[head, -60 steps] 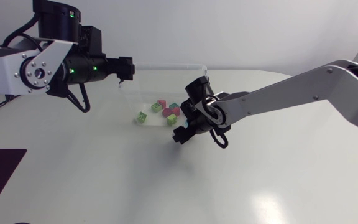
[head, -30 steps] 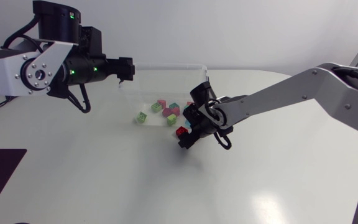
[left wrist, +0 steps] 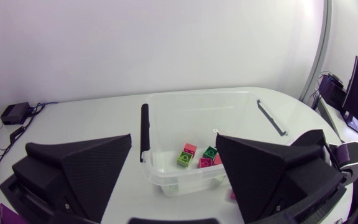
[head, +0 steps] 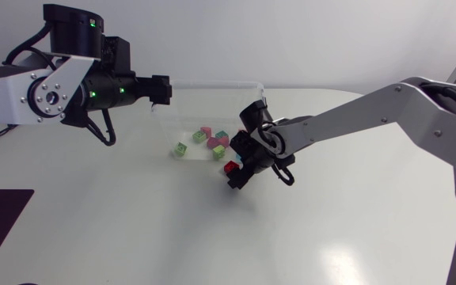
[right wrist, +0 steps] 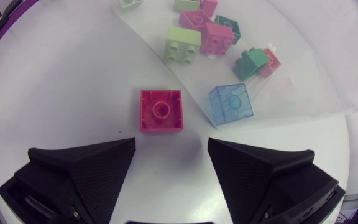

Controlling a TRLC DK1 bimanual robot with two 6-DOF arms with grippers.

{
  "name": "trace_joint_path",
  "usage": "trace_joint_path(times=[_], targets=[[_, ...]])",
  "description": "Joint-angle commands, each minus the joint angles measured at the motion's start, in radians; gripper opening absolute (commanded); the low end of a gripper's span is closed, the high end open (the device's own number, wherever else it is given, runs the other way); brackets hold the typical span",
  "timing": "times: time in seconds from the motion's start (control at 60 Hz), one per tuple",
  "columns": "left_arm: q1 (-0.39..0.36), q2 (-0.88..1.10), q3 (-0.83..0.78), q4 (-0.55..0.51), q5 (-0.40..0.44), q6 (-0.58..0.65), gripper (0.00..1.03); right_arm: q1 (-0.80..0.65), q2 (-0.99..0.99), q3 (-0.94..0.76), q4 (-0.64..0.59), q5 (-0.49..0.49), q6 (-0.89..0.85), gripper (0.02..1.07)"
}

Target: Place the duplo bricks in the container

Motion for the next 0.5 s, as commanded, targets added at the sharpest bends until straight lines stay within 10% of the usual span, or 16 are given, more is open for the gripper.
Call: trace_joint_path(times=[0.0,0.483], targets=[[-0.005,0.004,-0.024,0.011,-0.009,0.006,0.95,0.010,0.033,0.047,-0.045,0.001,-0.023,0.87],[0.002,-0.005,-0.030,0.012,-0.009,0.006,0.95,0.042,0.098,0.251,-0.300,0.051,-0.060,0.86]])
